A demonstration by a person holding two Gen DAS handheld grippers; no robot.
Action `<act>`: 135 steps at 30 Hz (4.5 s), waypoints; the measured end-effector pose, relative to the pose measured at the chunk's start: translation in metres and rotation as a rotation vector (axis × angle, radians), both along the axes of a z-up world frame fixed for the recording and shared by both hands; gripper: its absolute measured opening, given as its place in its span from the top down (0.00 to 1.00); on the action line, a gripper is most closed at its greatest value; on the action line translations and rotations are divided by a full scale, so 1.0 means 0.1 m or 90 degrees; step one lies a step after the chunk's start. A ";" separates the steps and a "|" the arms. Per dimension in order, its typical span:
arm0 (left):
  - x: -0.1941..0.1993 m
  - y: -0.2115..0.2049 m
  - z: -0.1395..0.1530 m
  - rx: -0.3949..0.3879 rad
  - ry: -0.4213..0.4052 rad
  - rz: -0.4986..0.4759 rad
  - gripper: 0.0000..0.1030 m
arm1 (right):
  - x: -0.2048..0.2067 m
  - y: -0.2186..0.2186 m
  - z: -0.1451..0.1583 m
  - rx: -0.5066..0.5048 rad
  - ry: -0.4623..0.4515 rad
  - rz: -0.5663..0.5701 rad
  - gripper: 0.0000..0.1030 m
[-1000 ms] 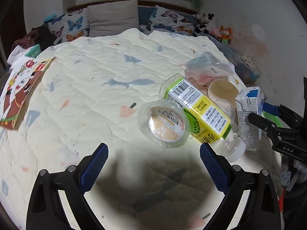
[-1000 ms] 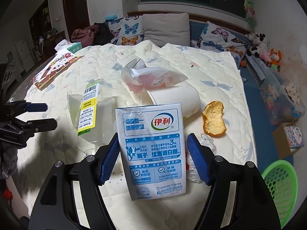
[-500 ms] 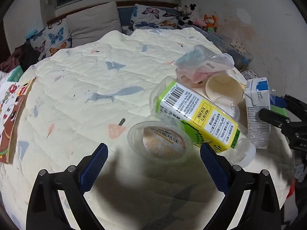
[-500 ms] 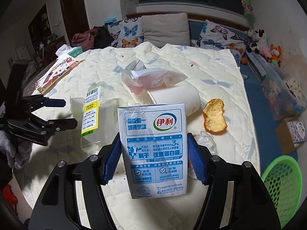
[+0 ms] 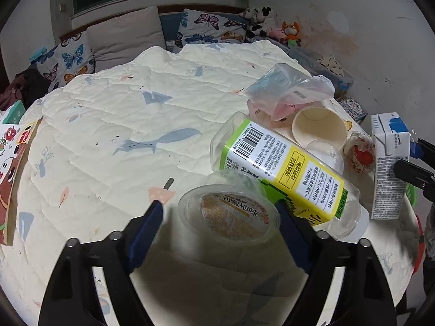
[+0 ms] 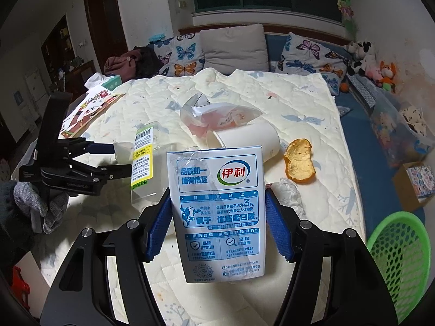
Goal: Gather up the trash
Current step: 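Grasp the white milk carton with the right tool while the left tool grasps the clear cup, then carry the carton and clear cup to the green basket and open both tools, then move both tools back over the mattress toward the yellow-labelled bottle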
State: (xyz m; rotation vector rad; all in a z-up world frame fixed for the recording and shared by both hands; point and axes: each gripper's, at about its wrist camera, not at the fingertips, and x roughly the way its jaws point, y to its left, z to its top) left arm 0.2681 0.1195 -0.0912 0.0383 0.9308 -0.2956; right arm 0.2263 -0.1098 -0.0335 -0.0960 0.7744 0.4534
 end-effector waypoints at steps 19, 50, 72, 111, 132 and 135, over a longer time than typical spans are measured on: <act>-0.32 0.03 0.08 -0.006 -0.029 0.023 0.38 | -0.21 -0.22 0.08 0.033 -0.011 -0.032 0.37; -0.72 -1.88 0.97 -0.050 -0.111 -0.180 0.38 | -0.53 -3.00 -0.60 0.005 0.045 -0.407 0.36; -0.52 -2.88 0.74 -0.036 -0.066 -0.273 0.38 | -0.51 -3.39 -1.03 -0.005 0.107 -0.449 0.33; -0.56 -3.96 0.39 0.026 -0.031 -0.326 0.26 | -1.30 -3.25 -0.47 0.069 0.017 -0.428 0.32; -0.75 -1.83 0.78 -0.011 -0.078 -0.042 0.18 | -0.90 -1.97 -0.17 0.067 -0.005 -0.251 0.32; -0.67 -1.53 0.80 -0.011 -0.076 0.011 0.17 | -0.84 -1.83 -0.14 0.066 -0.006 -0.231 0.32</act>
